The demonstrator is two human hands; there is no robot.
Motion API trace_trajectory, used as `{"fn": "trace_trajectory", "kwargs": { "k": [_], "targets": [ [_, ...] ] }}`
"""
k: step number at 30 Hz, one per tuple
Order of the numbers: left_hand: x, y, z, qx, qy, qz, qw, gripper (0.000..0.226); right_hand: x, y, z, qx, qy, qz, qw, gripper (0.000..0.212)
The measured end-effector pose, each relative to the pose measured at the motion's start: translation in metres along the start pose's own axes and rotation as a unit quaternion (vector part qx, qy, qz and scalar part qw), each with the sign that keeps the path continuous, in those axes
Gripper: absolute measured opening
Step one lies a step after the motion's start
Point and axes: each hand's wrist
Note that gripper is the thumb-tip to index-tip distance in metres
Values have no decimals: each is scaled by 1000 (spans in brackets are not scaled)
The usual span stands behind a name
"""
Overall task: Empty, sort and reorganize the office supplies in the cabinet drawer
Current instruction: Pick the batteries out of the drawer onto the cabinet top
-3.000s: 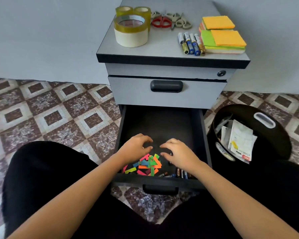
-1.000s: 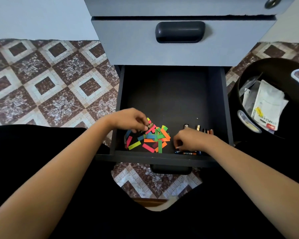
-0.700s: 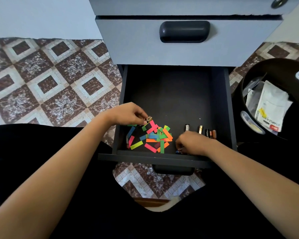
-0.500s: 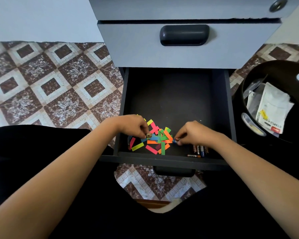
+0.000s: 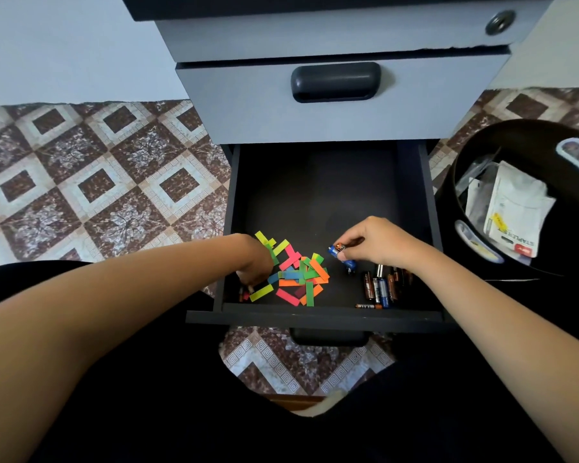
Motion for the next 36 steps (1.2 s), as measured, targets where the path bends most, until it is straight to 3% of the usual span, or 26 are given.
{"fn": "trace_trajectory", "kwargs": {
  "k": [13, 19, 23, 26, 30, 33, 36],
  "targets": [
    [-11, 8, -1, 2, 3, 98, 995, 32, 1, -2, -1, 4, -12, 13, 1000, 26],
    [1, 7, -8, -16, 7, -13, 1000, 29, 2, 0, -1, -6, -16, 28, 999, 25],
    [11, 14, -21, -90, 21, -141, 986, 27, 5, 5, -1, -20, -21, 75, 997, 23],
    [16, 19, -34, -173, 39, -325, 929, 22, 7, 8, -2, -34, -38, 121, 991, 23],
    [7, 15, -51, -269, 59, -546, 791, 10, 12, 8, -5, -53, -63, 206, 975, 22],
    [-4, 15, -59, -314, 80, -656, 682, 7, 18, 12, -9, -82, -72, 257, 960, 21],
    [-11, 23, -67, -340, 84, -713, 607, 8, 27, 18, -13, -126, -86, 314, 937, 14]
  ]
}}
Point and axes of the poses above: each hand's wrist, its own z-axis towards the middle knuckle, its own y-axis out of the back of the hand, x = y × z, and after that the axes turned 15 degrees about -x, right-handed
